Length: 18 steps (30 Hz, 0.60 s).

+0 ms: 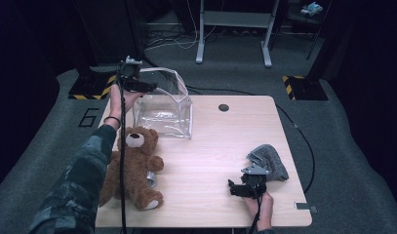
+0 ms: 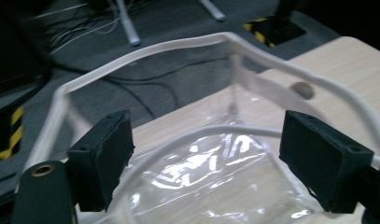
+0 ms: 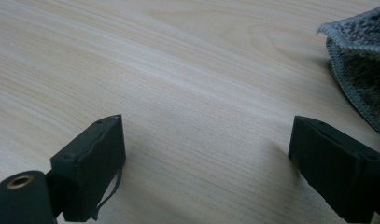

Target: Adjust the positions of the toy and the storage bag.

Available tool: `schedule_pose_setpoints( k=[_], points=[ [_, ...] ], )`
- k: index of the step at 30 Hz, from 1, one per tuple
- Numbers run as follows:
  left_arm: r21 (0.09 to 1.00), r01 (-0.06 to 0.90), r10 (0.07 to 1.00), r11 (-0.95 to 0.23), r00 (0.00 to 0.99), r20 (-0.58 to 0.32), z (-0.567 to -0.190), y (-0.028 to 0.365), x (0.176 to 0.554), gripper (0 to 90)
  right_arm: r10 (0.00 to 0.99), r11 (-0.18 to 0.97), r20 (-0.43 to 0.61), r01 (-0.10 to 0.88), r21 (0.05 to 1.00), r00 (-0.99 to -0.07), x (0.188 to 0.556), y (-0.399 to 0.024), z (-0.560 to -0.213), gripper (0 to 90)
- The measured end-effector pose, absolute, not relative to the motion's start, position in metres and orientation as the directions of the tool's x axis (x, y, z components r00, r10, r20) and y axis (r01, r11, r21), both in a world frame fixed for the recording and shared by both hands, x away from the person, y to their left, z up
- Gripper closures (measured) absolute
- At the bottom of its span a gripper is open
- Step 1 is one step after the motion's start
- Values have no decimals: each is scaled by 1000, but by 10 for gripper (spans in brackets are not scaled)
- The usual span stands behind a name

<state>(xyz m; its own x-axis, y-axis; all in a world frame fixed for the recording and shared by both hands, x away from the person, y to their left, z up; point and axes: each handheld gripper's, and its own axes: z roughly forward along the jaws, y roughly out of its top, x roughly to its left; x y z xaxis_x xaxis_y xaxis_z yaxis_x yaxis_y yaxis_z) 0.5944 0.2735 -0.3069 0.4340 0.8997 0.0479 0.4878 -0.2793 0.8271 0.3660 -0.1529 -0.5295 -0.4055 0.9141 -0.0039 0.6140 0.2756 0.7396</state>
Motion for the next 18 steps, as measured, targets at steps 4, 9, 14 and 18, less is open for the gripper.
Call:
schedule_pose_setpoints(
  k=[4,9,14,18],
  points=[
    [826,519,933,-220,359,23,-309,301,598,160,914,278,-5,614,739,-407,366,-153,-529,101],
    [806,564,961,-179,277,20,-318,327,601,165,913,278,-4,614,739,-408,366,-153,-530,101],
    [796,589,974,-140,229,3,-328,335,608,197,912,280,-6,613,739,-409,366,-153,-529,101],
    [788,607,981,-108,192,-14,-334,337,613,208,912,279,-5,614,738,-409,366,-153,-529,101]
  ],
)
